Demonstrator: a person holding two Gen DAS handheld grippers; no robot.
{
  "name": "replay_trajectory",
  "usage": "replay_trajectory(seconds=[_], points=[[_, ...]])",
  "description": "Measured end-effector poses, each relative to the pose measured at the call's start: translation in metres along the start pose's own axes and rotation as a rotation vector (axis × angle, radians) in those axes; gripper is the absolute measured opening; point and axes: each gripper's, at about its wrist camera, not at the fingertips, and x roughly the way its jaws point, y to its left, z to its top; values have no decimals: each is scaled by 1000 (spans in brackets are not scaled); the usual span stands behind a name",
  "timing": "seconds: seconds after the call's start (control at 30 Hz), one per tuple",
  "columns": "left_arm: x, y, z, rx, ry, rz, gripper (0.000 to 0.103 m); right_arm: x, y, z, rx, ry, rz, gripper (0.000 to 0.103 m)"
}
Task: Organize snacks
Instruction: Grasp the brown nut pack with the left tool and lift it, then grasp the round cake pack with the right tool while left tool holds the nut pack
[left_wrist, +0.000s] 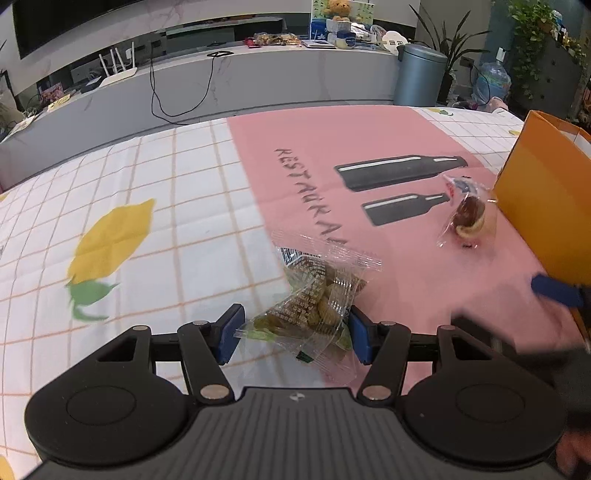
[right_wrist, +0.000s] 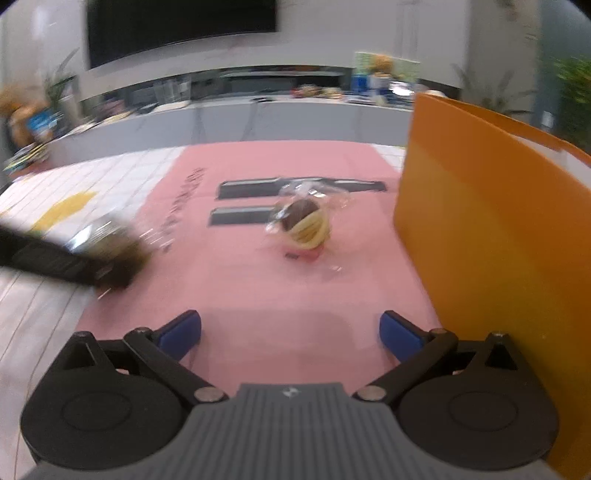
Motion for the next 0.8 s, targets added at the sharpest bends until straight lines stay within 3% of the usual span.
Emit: replay_trajectory(seconds=[0.27, 0.7, 0.77, 0.8], points=[[-6, 14, -9, -4, -5, -1, 68, 29, 7, 24, 90, 0, -115, 100], [-4, 16, -8, -34, 4, 21, 68, 59, 12, 49, 115, -2, -155, 99], [-3, 15, -6, -50, 11, 31, 68, 55, 12, 49, 117, -22, -168, 84], [-2, 15, -5, -54, 14, 35, 68, 53, 13, 48, 118, -35, -177, 69]])
